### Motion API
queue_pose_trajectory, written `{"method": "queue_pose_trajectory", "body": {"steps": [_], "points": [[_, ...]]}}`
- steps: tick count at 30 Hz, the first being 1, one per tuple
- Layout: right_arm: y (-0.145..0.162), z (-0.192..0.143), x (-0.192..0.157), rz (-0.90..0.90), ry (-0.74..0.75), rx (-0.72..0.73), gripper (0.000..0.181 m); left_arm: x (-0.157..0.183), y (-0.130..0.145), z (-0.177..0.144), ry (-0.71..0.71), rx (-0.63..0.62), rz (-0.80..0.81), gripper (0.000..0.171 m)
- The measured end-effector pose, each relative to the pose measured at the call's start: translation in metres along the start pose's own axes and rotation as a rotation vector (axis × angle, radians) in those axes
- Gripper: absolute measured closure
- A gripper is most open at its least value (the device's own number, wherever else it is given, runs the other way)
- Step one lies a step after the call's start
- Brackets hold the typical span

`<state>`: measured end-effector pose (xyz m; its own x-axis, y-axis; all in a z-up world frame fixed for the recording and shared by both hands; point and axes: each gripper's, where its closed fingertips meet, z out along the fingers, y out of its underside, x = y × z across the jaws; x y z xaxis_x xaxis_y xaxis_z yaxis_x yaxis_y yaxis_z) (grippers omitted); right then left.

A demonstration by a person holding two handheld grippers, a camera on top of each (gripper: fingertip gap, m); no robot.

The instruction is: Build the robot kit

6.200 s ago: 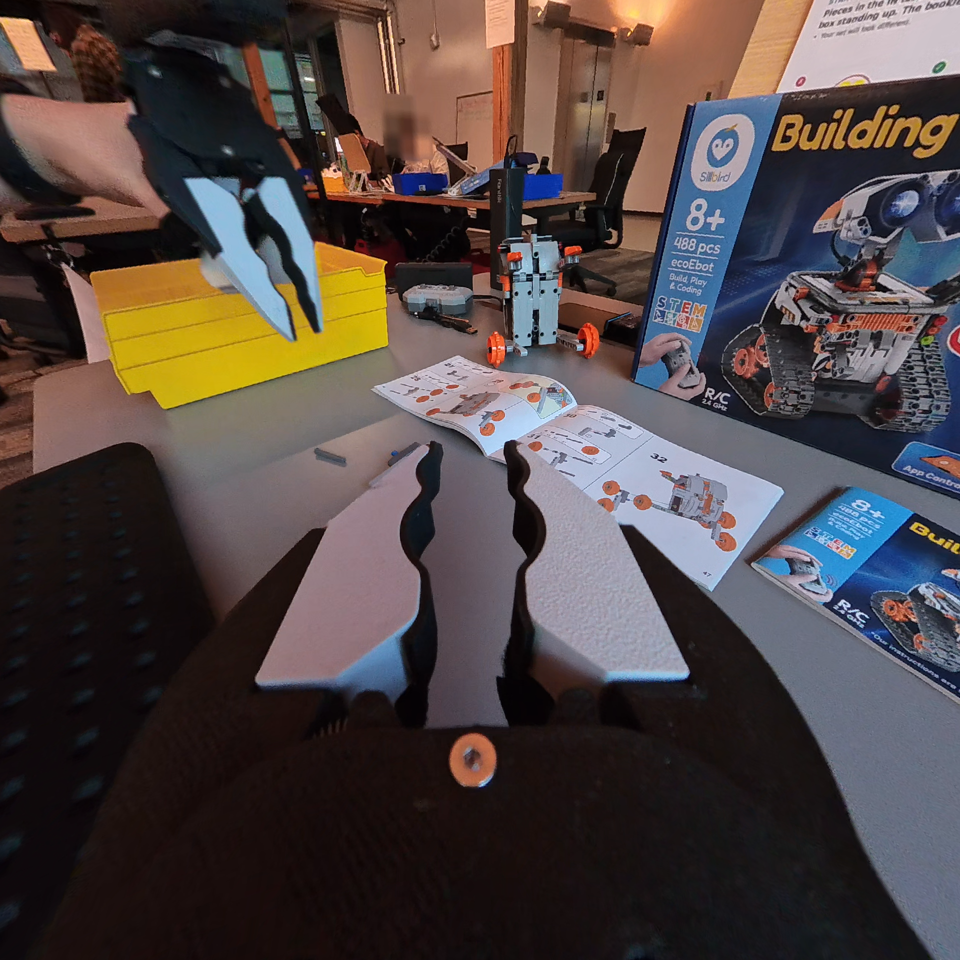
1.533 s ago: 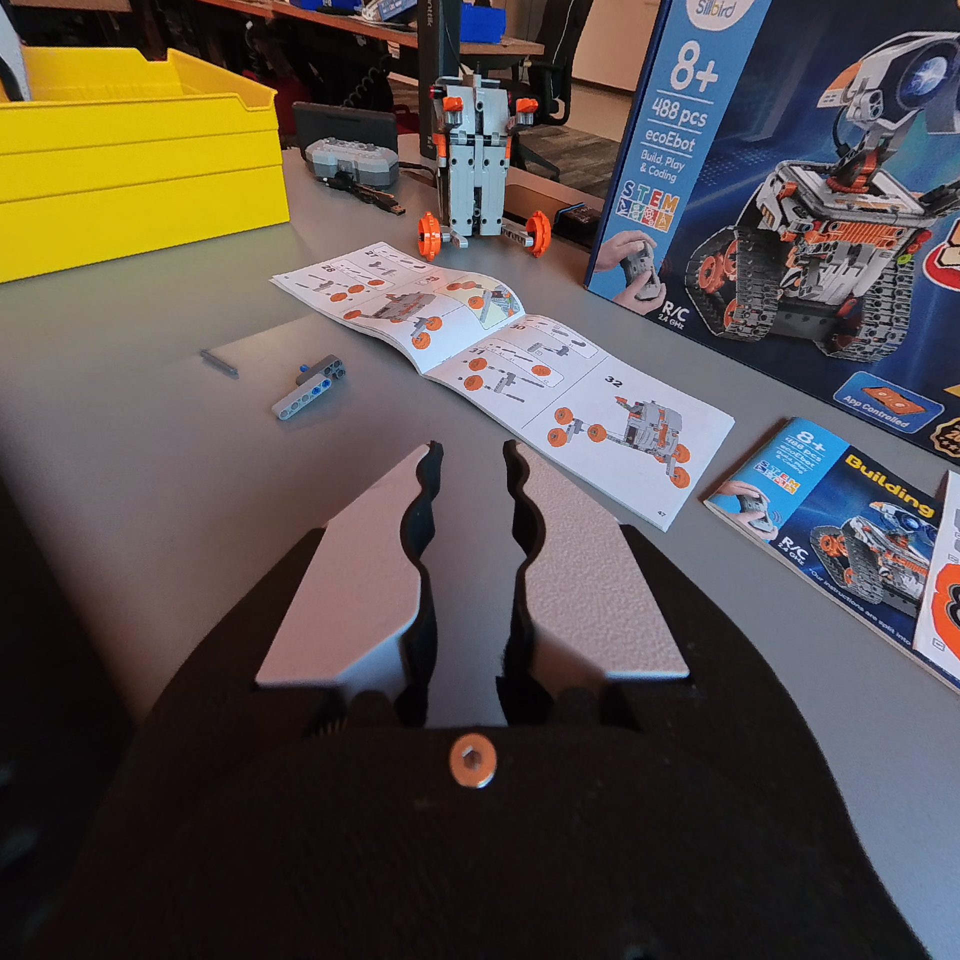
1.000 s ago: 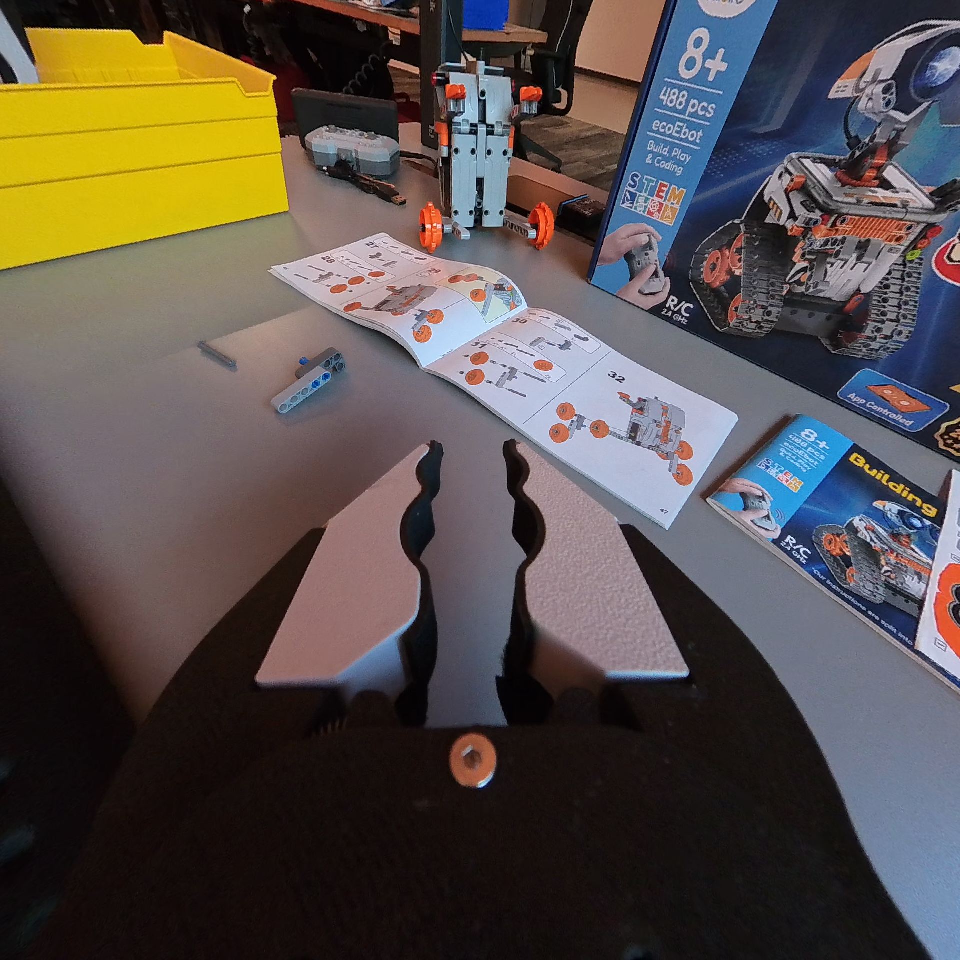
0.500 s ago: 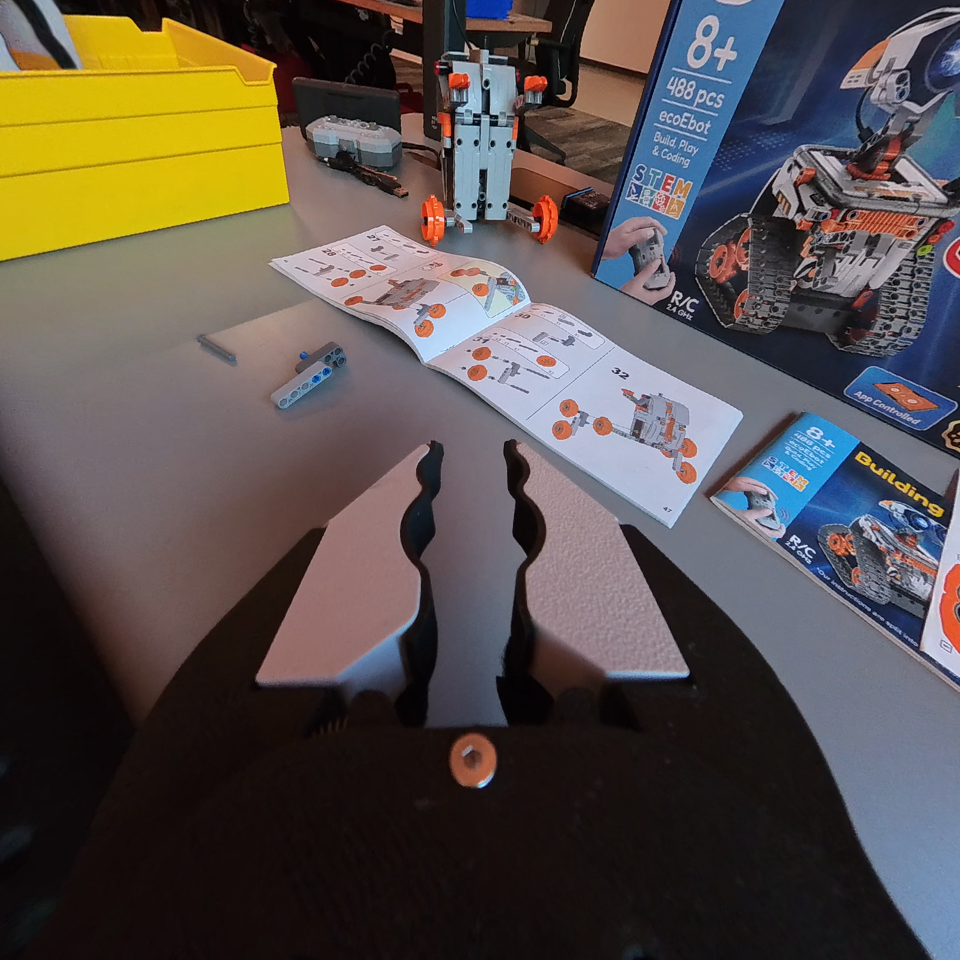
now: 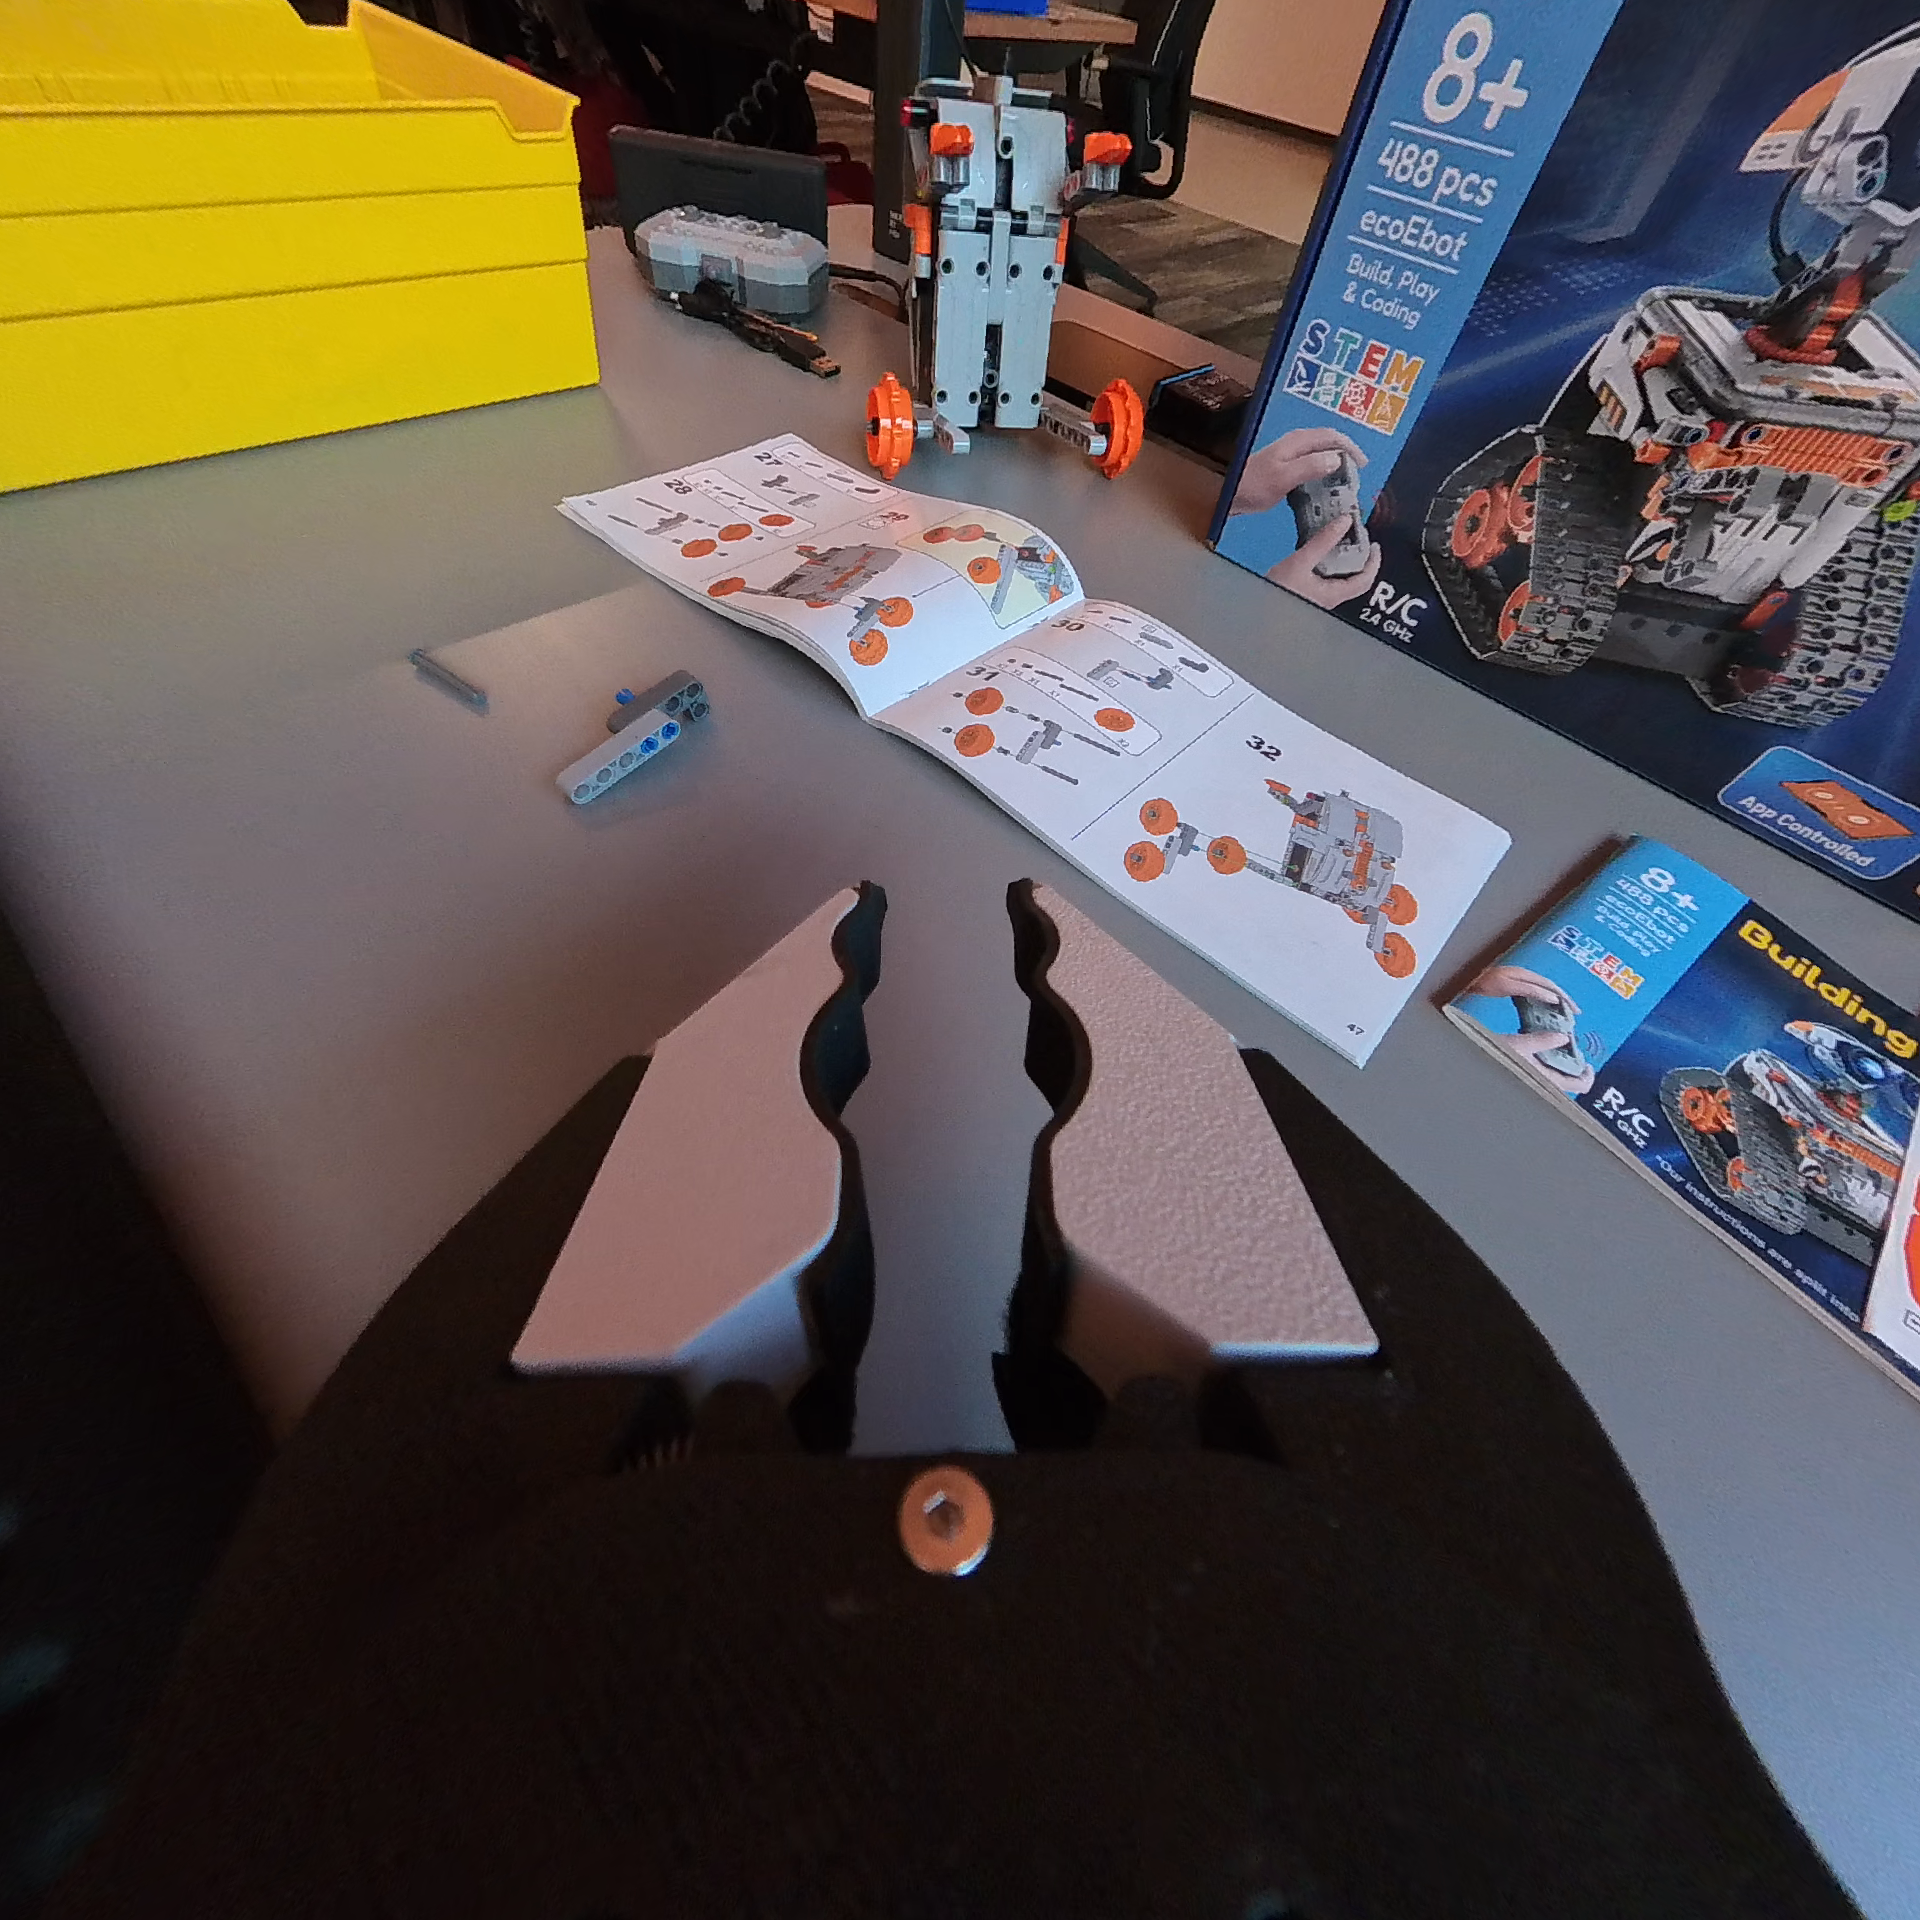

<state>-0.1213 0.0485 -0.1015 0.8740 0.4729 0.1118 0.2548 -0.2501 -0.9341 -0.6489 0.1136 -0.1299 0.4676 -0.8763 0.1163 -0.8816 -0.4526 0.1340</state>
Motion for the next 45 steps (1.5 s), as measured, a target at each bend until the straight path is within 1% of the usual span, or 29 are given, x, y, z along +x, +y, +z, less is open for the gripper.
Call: {"method": "queue_pose_trajectory", "body": {"steps": [2,3,5,7,9,11,13,14,16,17,19,22,23,26,28,29,31,32,34,36,40,42,44,45], "points": [[0.000,-0.001,0.000,-0.001,0.002,0.003,0.158,0.005,0.000,0.009,-0.003,-0.004,0.018,0.152],[-0.001,-0.001,0.000,-0.001,0.003,0.005,0.158,0.004,-0.002,0.014,-0.010,-0.005,0.016,0.153],[0.000,-0.001,0.000,0.003,0.000,0.005,0.158,0.003,-0.012,0.019,-0.026,0.039,0.013,0.157],[0.000,0.000,-0.001,0.004,-0.004,0.001,0.157,0.005,-0.025,0.020,-0.007,0.107,0.004,0.164],[0.000,-0.001,-0.001,-0.001,-0.004,0.004,0.157,0.002,-0.033,0.023,-0.004,0.131,-0.025,0.167],[-0.001,-0.001,-0.002,-0.006,-0.004,0.005,0.157,-0.005,-0.043,0.023,-0.027,0.162,-0.046,0.164],[-0.002,-0.001,-0.002,-0.012,-0.003,0.009,0.157,-0.009,-0.059,0.018,-0.038,0.243,-0.054,0.164],[-0.002,-0.001,-0.002,-0.013,-0.002,0.010,0.157,-0.009,-0.067,0.016,-0.027,0.279,-0.071,0.164],[-0.002,-0.002,-0.002,-0.012,-0.002,0.009,0.157,-0.008,-0.074,0.013,0.006,0.291,-0.102,0.162],[-0.002,-0.002,-0.002,-0.011,-0.002,0.010,0.157,-0.008,-0.074,0.012,0.011,0.287,-0.108,0.160],[-0.003,-0.003,-0.002,-0.012,-0.002,0.016,0.157,-0.011,-0.068,0.008,-0.029,0.274,-0.103,0.161],[-0.005,-0.004,-0.003,-0.011,-0.005,0.026,0.158,-0.018,-0.044,0.001,-0.138,0.229,-0.084,0.167],[-0.005,-0.004,-0.004,-0.011,-0.008,0.027,0.157,-0.017,-0.035,0.001,-0.153,0.208,-0.083,0.168],[-0.005,-0.002,-0.006,-0.018,-0.022,0.023,0.157,-0.004,-0.007,0.004,-0.106,0.127,-0.090,0.171],[-0.004,-0.001,-0.008,-0.024,-0.030,0.016,0.157,0.000,-0.001,0.007,-0.090,0.126,-0.078,0.171],[-0.004,-0.001,-0.009,-0.028,-0.032,0.014,0.157,0.005,-0.001,0.009,-0.052,0.127,-0.071,0.171],[-0.004,0.000,-0.010,-0.037,-0.030,0.010,0.157,0.018,-0.003,0.016,0.023,0.121,-0.007,0.162],[-0.003,-0.001,-0.010,-0.042,-0.026,0.008,0.157,0.019,-0.002,0.020,0.015,0.109,0.030,0.162],[-0.003,-0.002,-0.009,-0.045,-0.016,0.008,0.157,0.016,0.000,0.027,-0.011,0.056,0.057,0.149],[-0.003,-0.003,-0.008,-0.041,-0.012,0.011,0.157,0.016,-0.010,0.025,-0.028,0.088,0.076,0.137],[-0.003,-0.002,-0.007,-0.026,-0.015,0.013,0.157,0.003,-0.031,0.019,-0.112,0.149,0.082,0.149],[-0.003,-0.002,-0.007,-0.027,-0.017,0.010,0.157,-0.003,-0.041,0.013,-0.135,0.204,0.064,0.150],[-0.002,-0.002,-0.007,-0.031,-0.015,0.005,0.157,-0.001,-0.040,0.006,-0.116,0.223,0.054,0.157],[-0.001,-0.002,-0.007,-0.032,-0.014,0.004,0.157,0.001,-0.034,0.006,-0.091,0.204,0.042,0.160]]}}
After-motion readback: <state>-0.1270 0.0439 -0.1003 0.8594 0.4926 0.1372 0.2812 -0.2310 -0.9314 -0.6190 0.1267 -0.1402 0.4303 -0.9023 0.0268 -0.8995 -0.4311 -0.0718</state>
